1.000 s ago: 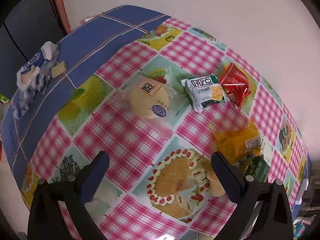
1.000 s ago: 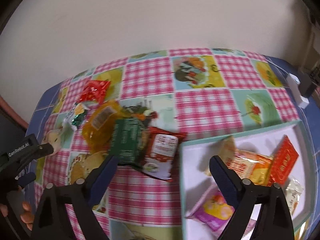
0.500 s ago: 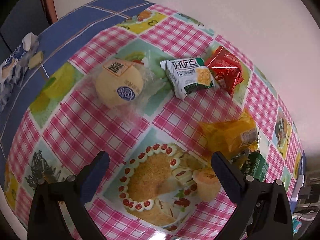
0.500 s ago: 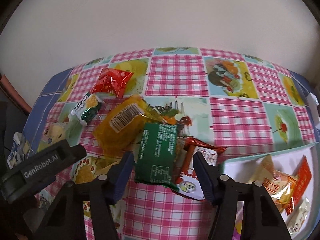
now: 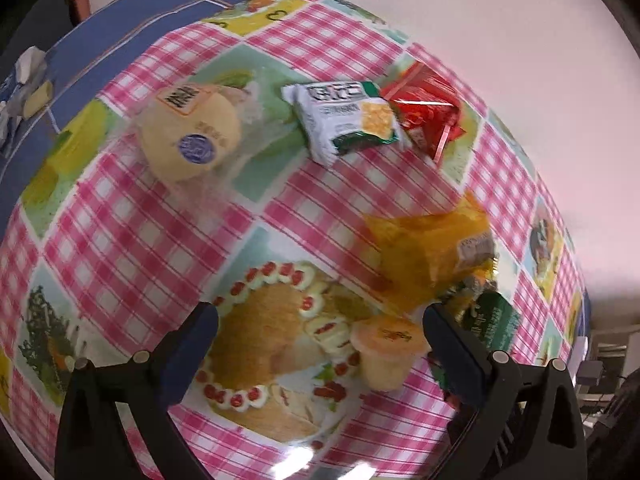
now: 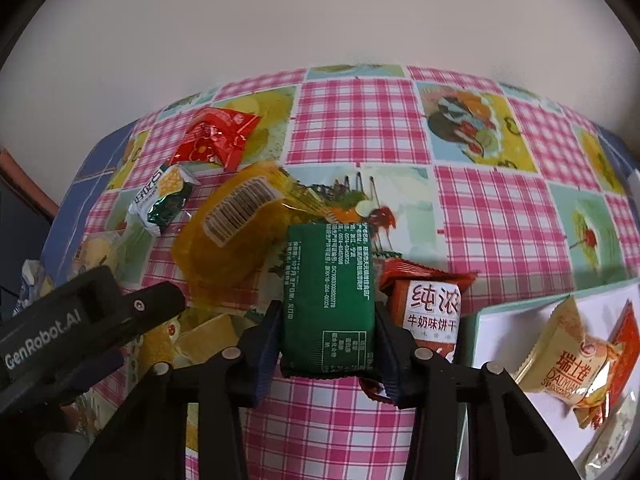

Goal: Organize snacks
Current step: 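Grasp the jelly cup with left tool while right tool grasps green biscuit pack, then carry the jelly cup and green pack over the white tray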

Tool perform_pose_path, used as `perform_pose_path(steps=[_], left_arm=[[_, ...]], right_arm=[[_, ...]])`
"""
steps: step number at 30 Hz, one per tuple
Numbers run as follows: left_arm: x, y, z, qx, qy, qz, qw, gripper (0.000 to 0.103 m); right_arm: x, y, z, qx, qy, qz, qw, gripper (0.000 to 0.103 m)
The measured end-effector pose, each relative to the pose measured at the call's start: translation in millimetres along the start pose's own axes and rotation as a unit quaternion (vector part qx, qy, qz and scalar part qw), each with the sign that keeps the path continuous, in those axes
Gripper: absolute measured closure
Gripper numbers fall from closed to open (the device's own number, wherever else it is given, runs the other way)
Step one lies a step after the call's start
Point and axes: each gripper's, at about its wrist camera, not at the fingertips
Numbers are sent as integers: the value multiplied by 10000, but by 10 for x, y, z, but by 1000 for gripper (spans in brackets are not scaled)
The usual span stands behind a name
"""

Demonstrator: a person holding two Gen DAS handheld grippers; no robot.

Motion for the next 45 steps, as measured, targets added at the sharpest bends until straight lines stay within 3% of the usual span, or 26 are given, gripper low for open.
perform_pose_path(steps=[2, 6, 9, 17, 24, 34, 45], left_arm=[[-18, 37, 107, -92, 112, -35, 9999, 6], [-96, 117, 319, -254, 281, -151, 9992, 26], [-178, 135, 396, -241, 463, -288, 9982, 32], [-240, 100, 349, -77, 627, -503, 9967, 34], [-195, 185, 247, 54, 838, -605, 9946, 59], [-156, 216, 185, 82, 805, -604, 9949, 59], [86, 166, 257, -43, 820, -390, 9959, 60]], right_arm=[[7, 0, 24, -19, -28, -16, 10000, 59], [13, 4, 55, -71, -102, -44, 9999, 59], [11, 4, 55, -57, -110, -68, 9999, 59], [12, 6, 80, -50, -173, -78, 9998, 59], [-9, 17, 58, 24, -113, -111, 9999, 59], [4, 4, 70, -9, -145, -87, 9999, 61], [295, -49, 199, -111, -71, 152, 9998, 61]])
Point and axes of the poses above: each gripper's, at about its wrist camera, not at the fingertips, and x roughly against the way its jaws point, z to its right, y to its underside, and after that the axes turned 4 degrees about z, right-handed
